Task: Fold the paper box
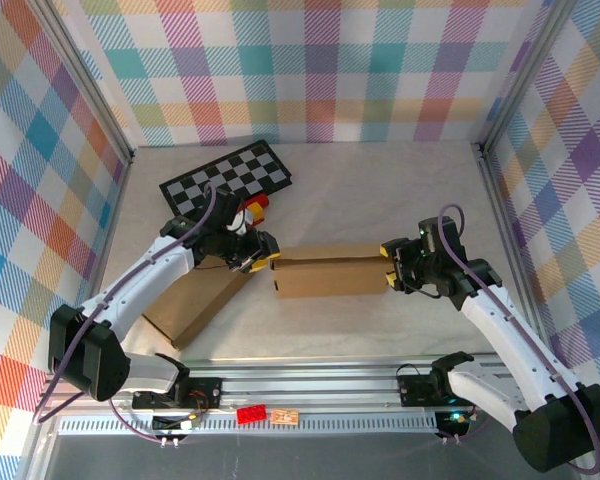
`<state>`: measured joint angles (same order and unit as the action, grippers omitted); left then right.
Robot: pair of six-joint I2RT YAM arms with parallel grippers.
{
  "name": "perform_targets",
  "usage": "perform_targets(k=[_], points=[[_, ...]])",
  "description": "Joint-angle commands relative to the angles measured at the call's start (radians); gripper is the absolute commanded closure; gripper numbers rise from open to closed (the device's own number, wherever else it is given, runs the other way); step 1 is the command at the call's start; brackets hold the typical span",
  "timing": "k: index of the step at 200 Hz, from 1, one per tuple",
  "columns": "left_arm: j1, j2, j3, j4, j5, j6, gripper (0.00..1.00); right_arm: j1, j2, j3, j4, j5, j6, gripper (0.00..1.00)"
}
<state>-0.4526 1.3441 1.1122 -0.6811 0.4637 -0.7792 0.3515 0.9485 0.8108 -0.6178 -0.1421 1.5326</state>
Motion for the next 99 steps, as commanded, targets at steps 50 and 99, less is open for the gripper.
perform_targets(k=[50,99], points=[[0.016,-0.046,-0.100,0.058,0.020,-0.013,0.66,-0.053,0.018,0.037,-0.071,-0.056,-0.099,0.38],[0.016,-0.038,-0.100,0.058,0.024,-0.003,0.73,-0.076,0.031,0.136,-0.149,-0.073,-0.189,0.35]])
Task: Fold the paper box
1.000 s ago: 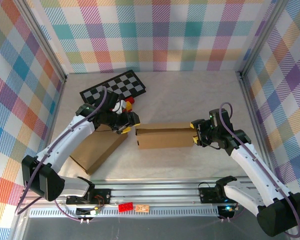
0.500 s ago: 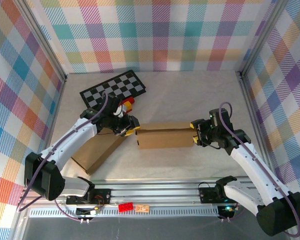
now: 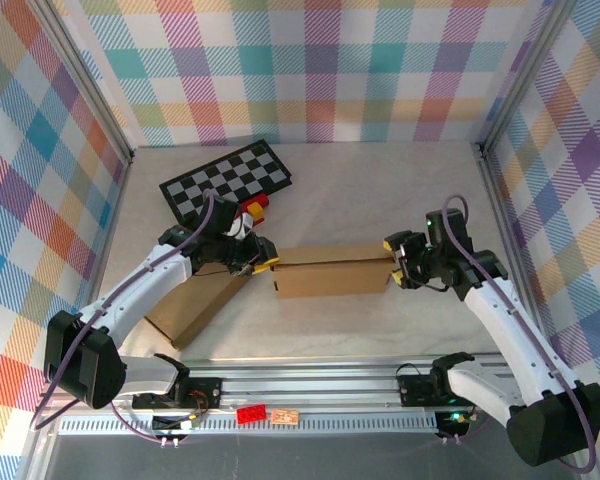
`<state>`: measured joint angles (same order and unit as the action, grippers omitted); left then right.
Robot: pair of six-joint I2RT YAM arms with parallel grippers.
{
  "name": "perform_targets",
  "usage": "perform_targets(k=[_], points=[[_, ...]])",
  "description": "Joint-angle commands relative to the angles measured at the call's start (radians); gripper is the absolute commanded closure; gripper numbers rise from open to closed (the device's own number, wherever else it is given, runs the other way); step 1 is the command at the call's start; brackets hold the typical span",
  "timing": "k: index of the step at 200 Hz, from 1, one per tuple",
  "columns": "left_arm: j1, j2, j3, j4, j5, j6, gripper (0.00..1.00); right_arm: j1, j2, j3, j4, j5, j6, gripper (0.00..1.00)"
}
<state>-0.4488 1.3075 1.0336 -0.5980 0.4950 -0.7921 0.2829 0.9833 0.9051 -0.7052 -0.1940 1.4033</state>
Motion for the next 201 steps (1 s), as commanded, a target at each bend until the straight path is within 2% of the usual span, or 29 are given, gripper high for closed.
perform_targets(k=[1,88,143,185,201], points=[[0.012,-0.002,-0.021,-0.025,-0.006,0.010,0.73,-0.008,-0.005,0.042,-0.062,-0.021,-0.058,0.35],[0.012,0.001,-0.010,-0.024,0.003,0.009,0.73,-0.079,-0.020,-0.055,-0.088,-0.030,-0.099,0.46],[0.012,0.019,0.003,-0.028,0.026,0.021,0.69,-0.088,-0.008,-0.103,-0.096,-0.019,-0.144,0.54],[0.007,0.033,0.008,-0.042,0.028,0.045,0.69,-0.090,-0.003,-0.131,-0.123,0.007,-0.163,0.57],[0.001,0.040,0.006,-0.043,0.031,0.055,0.73,-0.090,0.002,-0.132,-0.119,-0.003,-0.162,0.60]])
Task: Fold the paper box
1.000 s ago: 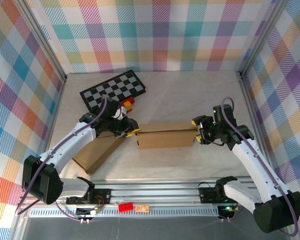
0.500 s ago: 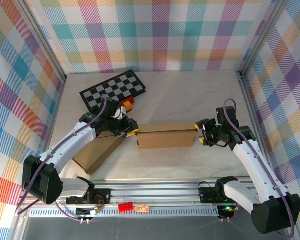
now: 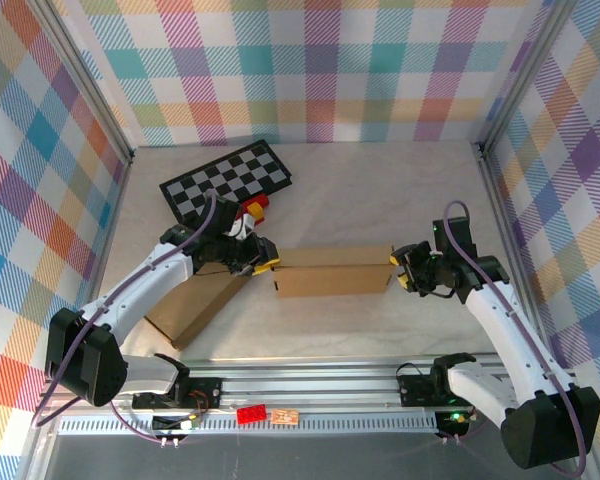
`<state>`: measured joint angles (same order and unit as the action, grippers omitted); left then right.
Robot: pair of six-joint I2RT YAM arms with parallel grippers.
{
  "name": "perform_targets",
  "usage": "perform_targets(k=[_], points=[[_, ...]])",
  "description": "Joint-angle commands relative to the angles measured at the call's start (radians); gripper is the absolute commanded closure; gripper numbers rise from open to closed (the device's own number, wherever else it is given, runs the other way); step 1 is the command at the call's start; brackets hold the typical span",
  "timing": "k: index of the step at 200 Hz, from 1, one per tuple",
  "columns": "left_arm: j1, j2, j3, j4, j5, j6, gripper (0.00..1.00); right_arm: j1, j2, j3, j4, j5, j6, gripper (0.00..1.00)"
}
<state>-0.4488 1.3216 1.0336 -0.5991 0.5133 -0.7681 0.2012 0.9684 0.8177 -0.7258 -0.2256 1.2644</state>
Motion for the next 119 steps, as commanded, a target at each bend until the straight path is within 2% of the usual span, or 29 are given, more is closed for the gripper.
perform_targets(k=[1,41,67,89,119], points=[[0.000,0.026,0.005,-0.042,0.013,0.033,0.73,-0.008,0.018,-0.044,-0.097,0.028,-0.024,0.60],[-0.026,0.032,0.009,-0.052,-0.005,0.067,0.82,-0.008,0.019,0.065,-0.110,0.018,-0.047,0.59],[-0.039,0.010,0.006,-0.045,-0.044,0.071,0.82,0.004,-0.029,0.093,-0.054,-0.009,0.049,0.43],[-0.051,-0.005,0.006,-0.031,-0.066,0.067,0.82,0.079,-0.058,0.052,0.019,0.002,0.202,0.28],[-0.082,-0.023,0.010,-0.017,-0.107,0.075,0.83,0.133,-0.048,-0.001,0.147,0.032,0.328,0.18]])
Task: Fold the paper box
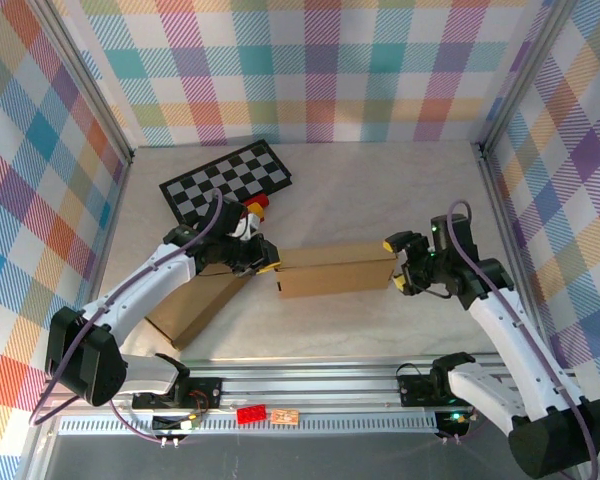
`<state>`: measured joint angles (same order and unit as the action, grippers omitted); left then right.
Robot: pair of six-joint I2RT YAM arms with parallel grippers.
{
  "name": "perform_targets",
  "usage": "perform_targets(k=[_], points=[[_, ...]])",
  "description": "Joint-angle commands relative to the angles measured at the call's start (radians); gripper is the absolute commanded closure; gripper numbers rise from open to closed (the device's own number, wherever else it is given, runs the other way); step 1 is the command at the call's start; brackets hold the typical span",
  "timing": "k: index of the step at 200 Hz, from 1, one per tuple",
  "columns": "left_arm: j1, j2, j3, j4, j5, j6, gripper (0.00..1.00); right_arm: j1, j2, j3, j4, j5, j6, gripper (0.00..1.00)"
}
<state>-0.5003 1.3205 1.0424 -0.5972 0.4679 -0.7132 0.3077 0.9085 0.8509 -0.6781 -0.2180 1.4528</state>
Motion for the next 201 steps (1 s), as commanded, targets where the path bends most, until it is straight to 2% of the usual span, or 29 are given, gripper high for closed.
perform_targets(k=[1,41,67,95,109,139,173,201], points=[[-0.031,-0.023,0.001,-0.017,-0.064,0.020,0.83,0.026,0.013,-0.035,0.102,0.024,0.140,0.17],[-0.120,-0.067,0.000,-0.008,-0.169,0.059,0.83,0.027,0.090,-0.040,0.167,0.011,0.153,0.13],[-0.187,-0.138,-0.047,0.029,-0.276,0.088,0.82,0.024,0.081,-0.123,0.217,-0.009,0.146,0.13],[-0.239,-0.196,-0.131,0.114,-0.316,0.091,0.82,0.013,0.033,-0.251,0.373,-0.018,0.116,0.17],[-0.273,-0.210,-0.154,0.151,-0.328,0.098,0.81,0.010,0.013,-0.299,0.448,-0.042,0.110,0.22],[-0.341,-0.198,-0.145,0.161,-0.361,0.129,0.81,0.011,-0.065,-0.326,0.395,-0.041,0.082,0.23],[-0.366,-0.172,-0.149,0.172,-0.355,0.136,0.82,0.009,-0.139,-0.369,0.347,-0.037,0.084,0.25],[-0.379,-0.182,-0.150,0.187,-0.351,0.137,0.81,0.010,-0.204,-0.418,0.336,-0.021,0.061,0.33]])
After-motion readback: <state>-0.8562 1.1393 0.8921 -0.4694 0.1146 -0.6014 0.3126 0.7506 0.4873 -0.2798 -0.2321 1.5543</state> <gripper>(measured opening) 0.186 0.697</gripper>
